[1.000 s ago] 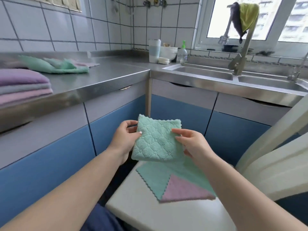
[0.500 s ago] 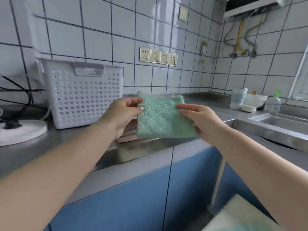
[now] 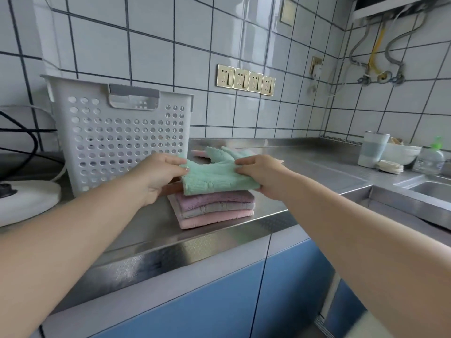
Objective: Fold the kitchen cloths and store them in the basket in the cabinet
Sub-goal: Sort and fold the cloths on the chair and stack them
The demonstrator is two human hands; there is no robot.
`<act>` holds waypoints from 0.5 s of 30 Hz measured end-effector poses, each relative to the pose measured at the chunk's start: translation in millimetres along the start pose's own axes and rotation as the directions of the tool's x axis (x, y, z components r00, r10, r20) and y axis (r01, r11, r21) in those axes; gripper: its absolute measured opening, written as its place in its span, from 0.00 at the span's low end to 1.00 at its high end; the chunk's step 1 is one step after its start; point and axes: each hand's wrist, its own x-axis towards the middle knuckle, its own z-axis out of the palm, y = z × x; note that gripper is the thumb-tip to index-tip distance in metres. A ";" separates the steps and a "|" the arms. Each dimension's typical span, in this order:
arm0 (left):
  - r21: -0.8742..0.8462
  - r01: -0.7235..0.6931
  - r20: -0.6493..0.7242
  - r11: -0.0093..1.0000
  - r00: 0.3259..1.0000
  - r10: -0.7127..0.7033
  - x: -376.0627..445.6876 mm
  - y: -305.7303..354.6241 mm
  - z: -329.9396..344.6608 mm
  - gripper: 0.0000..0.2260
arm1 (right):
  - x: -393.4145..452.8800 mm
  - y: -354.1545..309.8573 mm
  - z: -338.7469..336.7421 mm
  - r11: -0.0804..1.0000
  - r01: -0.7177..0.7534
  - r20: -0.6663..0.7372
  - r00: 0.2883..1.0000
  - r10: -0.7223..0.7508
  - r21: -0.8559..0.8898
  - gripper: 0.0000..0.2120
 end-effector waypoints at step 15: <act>0.633 -0.206 -0.016 0.746 0.960 0.279 1.2 10.9 0.0 0.17 | 2.9 -16.2 2.6 0.829 0.120 0.005 0.990 -0.140 -0.546 0.20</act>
